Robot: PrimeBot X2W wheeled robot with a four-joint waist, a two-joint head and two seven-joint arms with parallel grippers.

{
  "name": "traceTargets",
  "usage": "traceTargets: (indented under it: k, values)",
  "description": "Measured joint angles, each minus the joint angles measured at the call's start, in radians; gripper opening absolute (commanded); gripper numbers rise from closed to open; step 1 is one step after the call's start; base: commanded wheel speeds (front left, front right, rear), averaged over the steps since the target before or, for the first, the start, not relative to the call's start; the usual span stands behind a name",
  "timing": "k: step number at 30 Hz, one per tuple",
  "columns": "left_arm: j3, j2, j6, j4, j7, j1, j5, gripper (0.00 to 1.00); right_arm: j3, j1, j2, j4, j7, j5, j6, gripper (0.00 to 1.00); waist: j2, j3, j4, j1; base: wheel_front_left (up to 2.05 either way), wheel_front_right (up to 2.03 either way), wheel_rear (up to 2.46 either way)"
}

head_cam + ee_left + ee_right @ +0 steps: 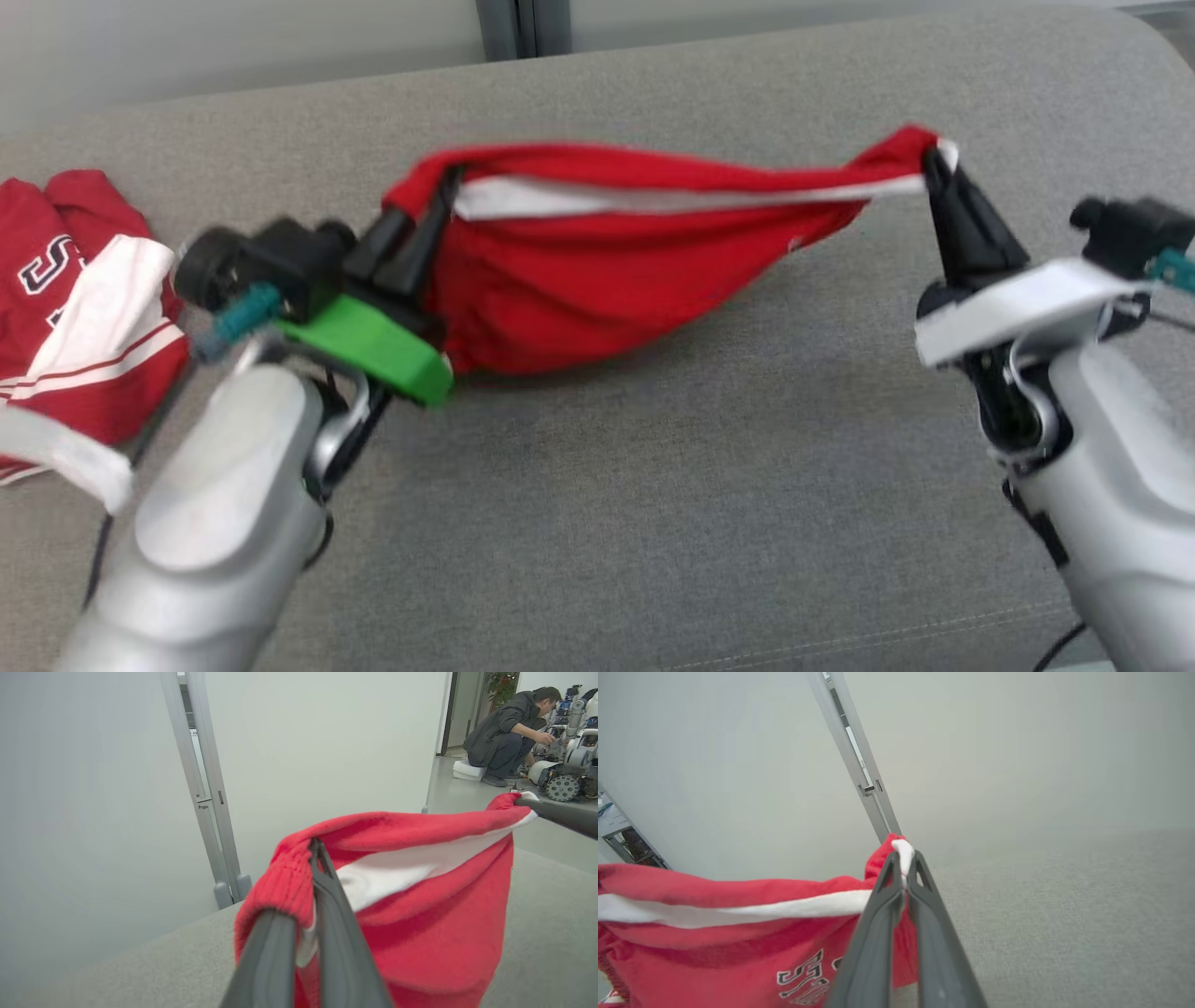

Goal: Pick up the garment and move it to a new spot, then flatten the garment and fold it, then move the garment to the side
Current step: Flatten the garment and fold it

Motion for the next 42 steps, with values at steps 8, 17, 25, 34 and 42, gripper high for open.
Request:
traceTargets:
  k: [8, 17, 25, 34, 42]
  values:
    - [-0.009, 0.014, 0.0, 0.204, 0.084, -0.517, -0.177, 0.0, -0.04, -0.532, 0.039, 0.195, 0.113, 0.134, -0.001, 0.0, 0.0, 0.135, -0.017, 0.0, 0.0, 0.0, 0.0]
    - [-0.038, -0.028, -0.001, 0.421, 0.078, -1.012, -0.267, 0.0, -0.084, -1.028, 0.062, 0.45, 0.086, 0.091, 0.0, 0.0, 0.0, 0.281, -0.05, 0.0002, 0.0, 0.0, 0.0]
    - [-0.091, -0.055, -0.001, 0.523, -0.002, -1.136, -0.347, 0.0, -0.057, -1.15, 0.091, 0.565, 0.022, 0.092, -0.001, 0.0, 0.0, 0.345, -0.085, 0.0, 0.0, 0.0, 0.0]
    - [-0.2, -0.019, -0.001, 0.481, -0.067, -0.912, -0.429, 0.0, 0.044, -0.921, 0.08, 0.497, -0.019, 0.2, -0.001, 0.0, 0.0, 0.365, -0.106, 0.0, 0.0, 0.0, 0.0]
    - [-0.097, 0.031, 0.015, 0.259, -0.079, -0.485, -0.362, 0.0, 0.122, -0.554, 0.009, 0.319, -0.044, 0.295, 0.0, 0.0, 0.0, 0.301, -0.108, 0.0, 0.0, 0.0, 0.0]
